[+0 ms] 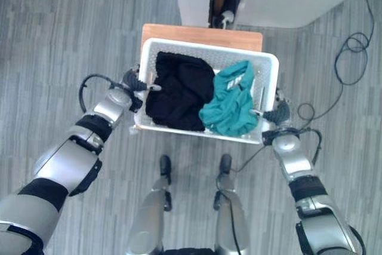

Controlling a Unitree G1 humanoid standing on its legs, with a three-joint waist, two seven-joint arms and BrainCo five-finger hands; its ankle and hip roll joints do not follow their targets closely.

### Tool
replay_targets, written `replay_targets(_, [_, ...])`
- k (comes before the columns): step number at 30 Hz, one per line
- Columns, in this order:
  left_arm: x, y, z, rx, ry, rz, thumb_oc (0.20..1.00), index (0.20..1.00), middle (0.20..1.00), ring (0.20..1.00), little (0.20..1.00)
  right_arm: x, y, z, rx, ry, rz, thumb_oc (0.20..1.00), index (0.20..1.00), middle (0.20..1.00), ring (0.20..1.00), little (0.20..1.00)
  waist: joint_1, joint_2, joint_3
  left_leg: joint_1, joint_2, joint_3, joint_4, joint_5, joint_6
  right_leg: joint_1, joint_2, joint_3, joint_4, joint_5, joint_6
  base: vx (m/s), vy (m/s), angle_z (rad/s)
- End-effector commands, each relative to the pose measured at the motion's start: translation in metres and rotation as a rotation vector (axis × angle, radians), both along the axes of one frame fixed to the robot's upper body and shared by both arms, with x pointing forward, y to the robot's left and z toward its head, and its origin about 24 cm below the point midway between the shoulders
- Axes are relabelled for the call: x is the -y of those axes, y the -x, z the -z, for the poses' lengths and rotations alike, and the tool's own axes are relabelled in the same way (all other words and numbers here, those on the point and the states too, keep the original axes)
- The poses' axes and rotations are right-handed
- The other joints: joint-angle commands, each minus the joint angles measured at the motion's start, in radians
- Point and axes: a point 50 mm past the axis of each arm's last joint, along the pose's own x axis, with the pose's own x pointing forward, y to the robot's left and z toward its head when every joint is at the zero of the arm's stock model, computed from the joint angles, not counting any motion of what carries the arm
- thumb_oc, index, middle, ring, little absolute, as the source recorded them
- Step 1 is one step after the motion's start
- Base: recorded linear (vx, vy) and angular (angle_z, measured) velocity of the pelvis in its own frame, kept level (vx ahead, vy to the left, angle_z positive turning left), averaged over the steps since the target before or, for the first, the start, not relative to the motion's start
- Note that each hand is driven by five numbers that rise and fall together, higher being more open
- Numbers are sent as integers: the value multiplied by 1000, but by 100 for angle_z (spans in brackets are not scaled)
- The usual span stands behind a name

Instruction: Grab the laundry basket,head to the washer,open it,put in the laundry and shut it.

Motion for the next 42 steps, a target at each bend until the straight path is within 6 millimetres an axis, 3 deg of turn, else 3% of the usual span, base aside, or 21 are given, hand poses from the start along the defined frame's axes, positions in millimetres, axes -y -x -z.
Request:
replay_targets(1, [-8, -6, -39, 103, -60, -50, 1000, 1000, 1000, 1000, 1000, 0, -9, -28, 87, 3, -41, 1000, 1000, 1000, 1000, 1000, 17, -7, -5, -122, 65, -1, 62, 45, -19, -69, -102, 31, 166, -123, 85, -11, 11, -8])
replay_targets(8, [-25, -4, -39, 81, -136, -96, 1000, 1000, 1000, 1000, 1000, -24, -16, -37, 80, 42, -145, 1000, 1000, 1000, 1000, 1000, 19, -31, 0, -170, 68, 0, 95, 33, -14, -102, -99, 35, 159, -110, 83, 16, 9, -9])
replay_targets(12, [-26, -4, -40, 79, -179, -74, 1000, 1000, 1000, 1000, 1000, -24, -11, -38, 74, 68, -183, 1000, 1000, 1000, 1000, 1000, 21, -38, 0, -194, 69, -6, 112, 19, -11, -120, -99, 35, 166, -116, 81, 5, 4, -2])
replay_targets(13, [-25, -4, -44, 94, -205, -59, 922, 922, 922, 922, 922, -23, -9, -36, 65, 60, -199, 1000, 1000, 1000, 1000, 1000, 20, -39, 0, -203, 68, -8, 114, 20, -12, -126, -99, 33, 168, -116, 79, 0, 0, 0])
replay_targets(14, [-24, -4, -48, 108, -230, -43, 956, 956, 956, 956, 956, -21, -6, -35, 63, 49, -205, 1000, 1000, 1000, 1000, 1000, 21, -39, 0, -208, 68, -10, 113, 20, -12, -131, -99, 34, 169, -117, 79, 0, 0, 0])
replay_targets(15, [-20, -4, -55, 130, -278, -13, 777, 777, 777, 777, 777, -17, -2, -32, 51, 34, -214, 1000, 1000, 1000, 1000, 1000, 22, -40, 0, -216, 67, -14, 112, 20, -13, -139, -99, 33, 170, -116, 78, 7, -21, 4])
replay_targets(16, [-22, -3, -64, 167, -326, 9, 200, 200, 200, 200, 200, -11, 5, -27, 30, 20, -223, 1000, 1000, 1000, 1000, 1000, 23, -44, 0, -231, 67, -20, 113, 20, -14, -149, -99, 30, 172, -116, 77, 1, -21, 5])
replay_targets(19, [-25, 0, -68, 188, -366, 24, 200, 200, 200, 200, 200, -8, 11, -22, 14, 9, -229, 1000, 1000, 1000, 1000, 1000, 27, -47, 0, -241, 66, -25, 112, 20, -15, -157, -99, 26, 170, -116, 77, 1, -23, 5])
replay_targets(20, [-25, 2, -70, 204, -378, 34, 200, 200, 200, 200, 200, -6, 14, -20, 5, 2, -229, 818, 818, 818, 818, 818, 29, -49, 0, -247, 65, -27, 112, 19, -16, -160, -97, 26, 170, -118, 76, -1, -28, 6])
replay_targets(21, [-24, 4, -74, 224, -394, 42, 200, 200, 200, 200, 200, -3, 17, -17, -5, -1, -223, 294, 294, 294, 294, 294, 32, -50, 0, -251, 65, -31, 113, 17, -16, -162, -97, 25, 170, -119, 76, -4, -27, 6])
replay_targets(22, [-25, 6, -74, 237, -402, 43, 200, 200, 200, 200, 200, -3, 18, -16, -7, -1, -219, 200, 200, 200, 200, 200, 34, -51, 0, -254, 64, -33, 114, 16, -17, -163, -96, 26, 170, -120, 75, -2, -32, 7])
replay_targets(32, [-28, 14, -70, 298, -406, 11, 200, 200, 200, 200, 200, -9, 16, -15, 48, -60, -136, 200, 200, 200, 200, 200, 44, -56, 0, -300, 46, -58, 130, 4, -15, -194, -93, 34, 179, -126, 65, -10, -4, 6])
replay_targets(42, [-43, 18, -73, 309, -454, -26, 200, 200, 200, 200, 200, 3, 15, -33, 125, -75, -65, 200, 200, 200, 200, 200, 47, -58, -3, -244, 42, -58, 134, -15, -9, -147, -92, 47, 182, -127, 68, -3, 3, 0])
